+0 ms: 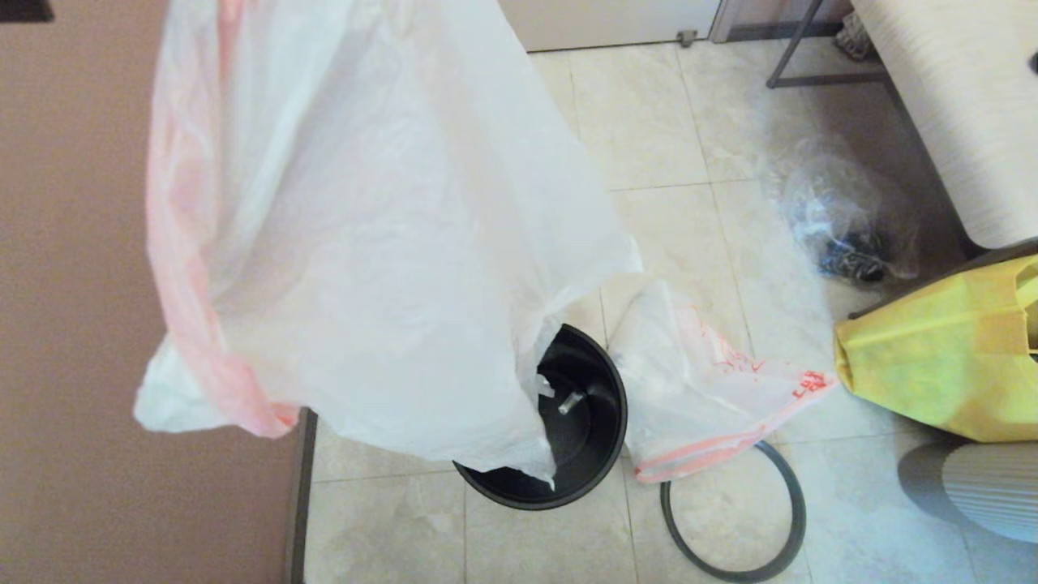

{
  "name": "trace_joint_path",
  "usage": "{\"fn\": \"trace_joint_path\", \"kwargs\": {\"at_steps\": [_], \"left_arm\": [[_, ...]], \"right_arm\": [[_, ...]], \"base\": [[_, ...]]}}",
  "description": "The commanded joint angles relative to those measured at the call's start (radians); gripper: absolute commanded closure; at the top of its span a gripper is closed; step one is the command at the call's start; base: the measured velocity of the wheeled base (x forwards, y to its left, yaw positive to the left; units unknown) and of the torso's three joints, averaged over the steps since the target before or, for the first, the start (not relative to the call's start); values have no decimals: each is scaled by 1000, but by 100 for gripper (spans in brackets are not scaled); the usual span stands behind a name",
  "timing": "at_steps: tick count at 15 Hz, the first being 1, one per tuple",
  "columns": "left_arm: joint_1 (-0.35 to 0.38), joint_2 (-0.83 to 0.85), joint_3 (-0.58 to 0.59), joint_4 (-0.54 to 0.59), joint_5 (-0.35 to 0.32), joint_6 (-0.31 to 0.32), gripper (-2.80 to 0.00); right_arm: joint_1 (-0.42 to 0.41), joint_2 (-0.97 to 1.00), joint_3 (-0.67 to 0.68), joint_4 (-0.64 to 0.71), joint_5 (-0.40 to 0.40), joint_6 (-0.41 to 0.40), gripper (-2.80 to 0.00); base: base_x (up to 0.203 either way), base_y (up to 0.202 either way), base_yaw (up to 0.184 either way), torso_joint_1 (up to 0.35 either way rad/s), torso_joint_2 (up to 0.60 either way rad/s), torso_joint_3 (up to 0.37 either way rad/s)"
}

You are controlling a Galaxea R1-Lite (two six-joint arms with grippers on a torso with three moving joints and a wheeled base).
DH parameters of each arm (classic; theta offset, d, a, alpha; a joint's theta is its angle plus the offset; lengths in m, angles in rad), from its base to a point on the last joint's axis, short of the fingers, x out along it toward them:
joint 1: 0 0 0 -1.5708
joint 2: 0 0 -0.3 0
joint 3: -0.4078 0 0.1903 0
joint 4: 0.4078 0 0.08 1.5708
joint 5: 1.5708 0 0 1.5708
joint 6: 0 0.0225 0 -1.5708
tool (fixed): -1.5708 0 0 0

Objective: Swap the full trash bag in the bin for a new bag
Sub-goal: Put the new garbage bag on the trash can

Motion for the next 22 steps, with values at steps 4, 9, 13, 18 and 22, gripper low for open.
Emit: {"fn": "trace_joint_path", "kwargs": {"at_steps": [4,9,13,18,22], "left_arm": [[-1,-14,249,-73,3,-1,0],[116,-113,527,-334,1,100,0],[273,-153,561,-460,-81,159,0],[249,-272,645,-324,-90,166,0],[162,-294,656,-163,-92,127,0]], "right_arm": [[0,1,0,0,0,0,0],[0,1,-1,0,0,0,0],[0,1,0,0,0,0,0],[0,1,0,0,0,0,0],[0,2,-1,0,0,0,0]], "base": [[0,0,0,0,0,0],[0,0,0,0,0,0],[0,0,0,0,0,0],[0,0,0,0,0,0],[0,0,0,0,0,0]]}}
